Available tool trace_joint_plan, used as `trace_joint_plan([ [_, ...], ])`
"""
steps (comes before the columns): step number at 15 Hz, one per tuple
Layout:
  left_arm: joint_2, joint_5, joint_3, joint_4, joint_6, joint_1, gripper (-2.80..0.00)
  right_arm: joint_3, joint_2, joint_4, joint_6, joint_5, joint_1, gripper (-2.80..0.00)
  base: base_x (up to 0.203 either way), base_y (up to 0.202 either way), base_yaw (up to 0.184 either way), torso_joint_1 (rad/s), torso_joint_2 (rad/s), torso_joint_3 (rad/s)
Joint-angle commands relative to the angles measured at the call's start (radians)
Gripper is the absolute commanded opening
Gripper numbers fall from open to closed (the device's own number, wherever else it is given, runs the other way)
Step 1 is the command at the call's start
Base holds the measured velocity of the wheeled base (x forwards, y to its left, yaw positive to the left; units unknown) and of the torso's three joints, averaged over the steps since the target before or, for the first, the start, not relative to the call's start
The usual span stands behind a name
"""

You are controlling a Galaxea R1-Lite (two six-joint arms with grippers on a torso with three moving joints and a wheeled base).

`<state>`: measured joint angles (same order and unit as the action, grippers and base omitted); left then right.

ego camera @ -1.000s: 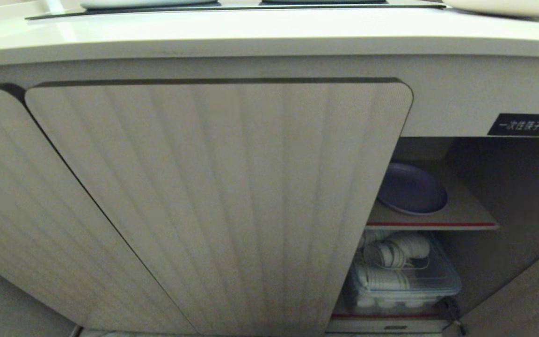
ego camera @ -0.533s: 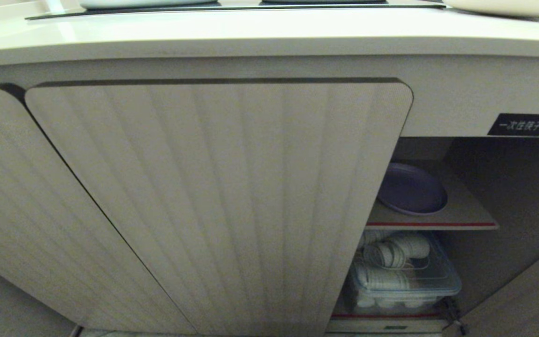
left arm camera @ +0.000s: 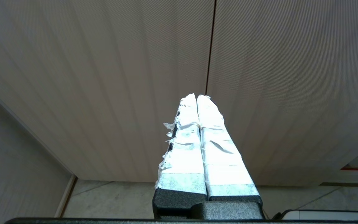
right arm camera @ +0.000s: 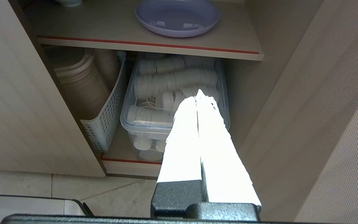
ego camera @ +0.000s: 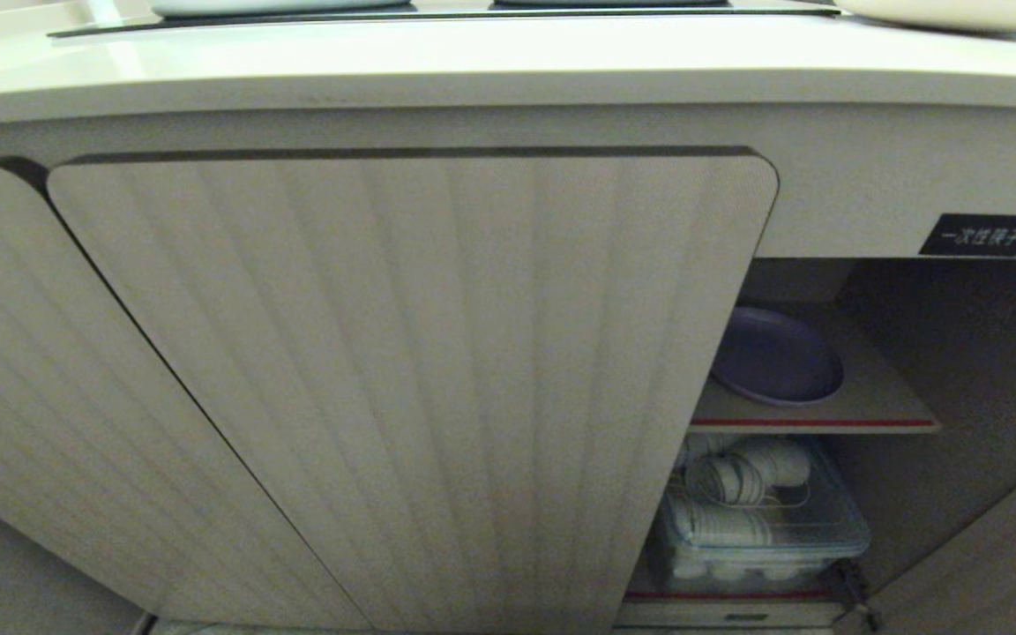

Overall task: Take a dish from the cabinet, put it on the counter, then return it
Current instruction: Close the cabinet door

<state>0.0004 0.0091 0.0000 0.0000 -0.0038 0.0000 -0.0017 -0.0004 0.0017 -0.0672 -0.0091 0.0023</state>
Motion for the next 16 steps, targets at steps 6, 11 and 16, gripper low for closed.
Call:
trace_joint_plan([
  [6, 0.000, 0.000, 0.000, 0.000, -0.001, 0.000, -2.80, 0.000, 0.002, 0.000, 0.000, 0.000, 0.001, -2.80, 0.000, 0.000, 0.000, 0.000, 0.00, 0.000],
  [11, 0.000, 0.000, 0.000, 0.000, -0.001, 0.000, -2.80, 0.000, 0.001, 0.000, 0.000, 0.000, 0.001, -2.80, 0.000, 0.000, 0.000, 0.000, 0.00, 0.000],
  [16, 0.000, 0.000, 0.000, 0.000, -0.001, 0.000, -2.80, 0.000, 0.002, 0.000, 0.000, 0.000, 0.000, -2.80, 0.000, 0.000, 0.000, 0.000, 0.00, 0.000],
])
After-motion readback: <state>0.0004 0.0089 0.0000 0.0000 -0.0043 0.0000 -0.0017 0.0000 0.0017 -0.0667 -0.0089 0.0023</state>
